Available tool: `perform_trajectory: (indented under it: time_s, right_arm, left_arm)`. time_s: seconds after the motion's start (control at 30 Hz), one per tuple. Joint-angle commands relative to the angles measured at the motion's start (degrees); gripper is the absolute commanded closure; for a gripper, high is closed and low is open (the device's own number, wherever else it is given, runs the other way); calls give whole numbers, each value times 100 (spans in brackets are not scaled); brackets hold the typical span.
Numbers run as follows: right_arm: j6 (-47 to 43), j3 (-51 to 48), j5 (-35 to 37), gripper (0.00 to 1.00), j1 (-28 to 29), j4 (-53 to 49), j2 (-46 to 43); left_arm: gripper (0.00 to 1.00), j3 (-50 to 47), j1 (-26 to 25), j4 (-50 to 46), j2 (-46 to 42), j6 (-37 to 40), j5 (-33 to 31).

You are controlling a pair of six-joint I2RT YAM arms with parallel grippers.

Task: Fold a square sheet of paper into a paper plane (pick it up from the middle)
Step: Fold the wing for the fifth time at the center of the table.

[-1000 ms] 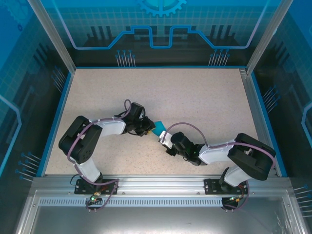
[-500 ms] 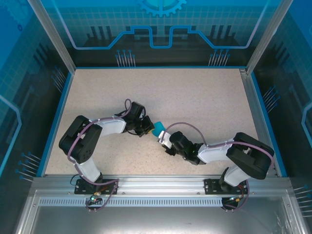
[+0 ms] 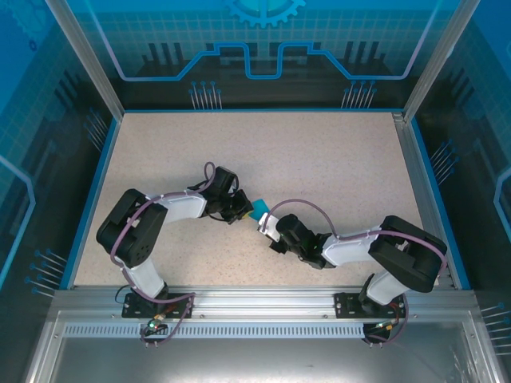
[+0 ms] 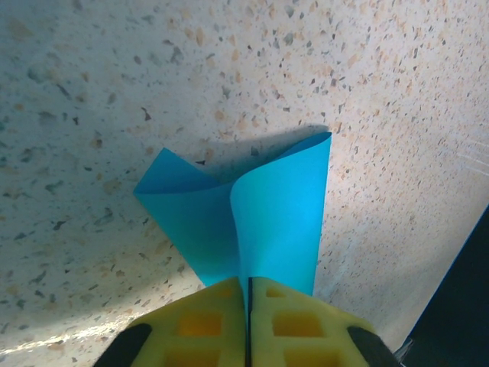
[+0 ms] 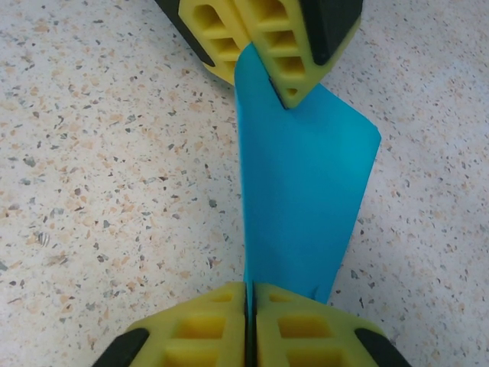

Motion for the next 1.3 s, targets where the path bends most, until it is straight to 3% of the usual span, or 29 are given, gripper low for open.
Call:
perform_trajectory:
  time_s: [0.0,0.2,0.37,0.6,0.77,0.97,1.27]
  right_arm:
    - [259,121,-101,95,-111,-163,17]
    - [851,176,-905,98,-331,-81,-20]
    - [1354,154,-1544,98,-613,141,39]
    - [1859,84,-2410,98,-1024,391,78]
    - [2259,111,-3002,97,-1329,384,223]
    - [2747,124,-3176,97,-1531,411,373]
    - [3581,241,-4239,97,-2051,635,744]
  left_arm:
    - [80,130,48,-164,-156,109,-1]
    - [50,-23,97,-843,-833,242,-693]
    - [40,-301,164,-1316,-1601,243,-1329]
    - [37,-560,172,-1396,-2107,154,-1541]
    - [37,-626,169,-1311,-2082,73,-1453]
    - [37,-596,173,-1303,-1995,64,-1369]
    - [37,-604,169,-1220,-1891,81,-1268]
